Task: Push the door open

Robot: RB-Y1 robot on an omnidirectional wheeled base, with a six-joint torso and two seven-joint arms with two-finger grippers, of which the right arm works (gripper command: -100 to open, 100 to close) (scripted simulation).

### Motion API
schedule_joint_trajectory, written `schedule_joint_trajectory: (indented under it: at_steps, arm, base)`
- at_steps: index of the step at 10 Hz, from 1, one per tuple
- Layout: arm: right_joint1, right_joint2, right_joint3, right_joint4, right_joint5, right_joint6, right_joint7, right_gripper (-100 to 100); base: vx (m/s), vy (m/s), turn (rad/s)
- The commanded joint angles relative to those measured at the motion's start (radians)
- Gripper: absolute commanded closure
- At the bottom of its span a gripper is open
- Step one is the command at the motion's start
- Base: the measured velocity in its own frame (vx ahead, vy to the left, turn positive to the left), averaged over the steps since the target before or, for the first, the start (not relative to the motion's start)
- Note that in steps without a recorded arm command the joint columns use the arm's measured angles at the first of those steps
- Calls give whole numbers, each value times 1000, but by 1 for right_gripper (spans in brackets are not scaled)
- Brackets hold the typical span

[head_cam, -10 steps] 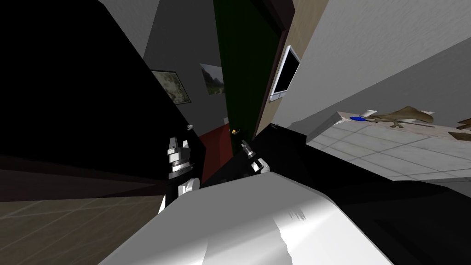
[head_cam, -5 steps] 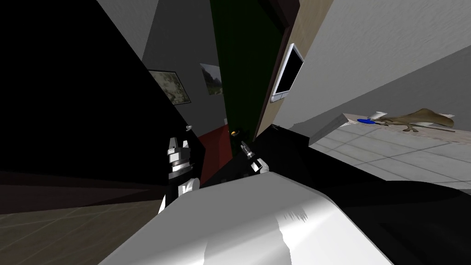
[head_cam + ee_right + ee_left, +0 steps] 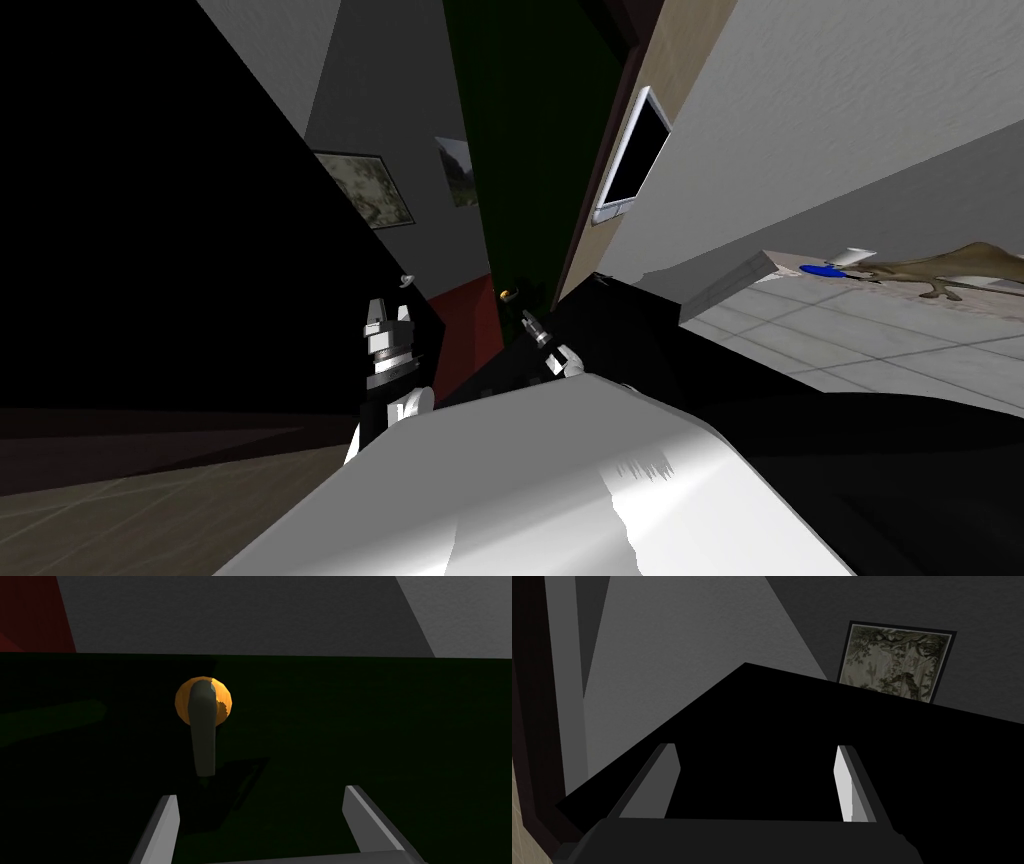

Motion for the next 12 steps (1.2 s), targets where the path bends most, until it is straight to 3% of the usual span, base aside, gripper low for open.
schedule_joint_trajectory:
  at_steps: [1,9,12]
  arm:
    - [-14,0,1,32,5,-8,-7,-100]
    - [-80,3,9,189,32,-49,-39,-100]
    - [-76,9,4,181,25,-43,-26,-100]
  base:
    - [92,-84,27]
    - [74,-69,35]
    - [109,30,27]
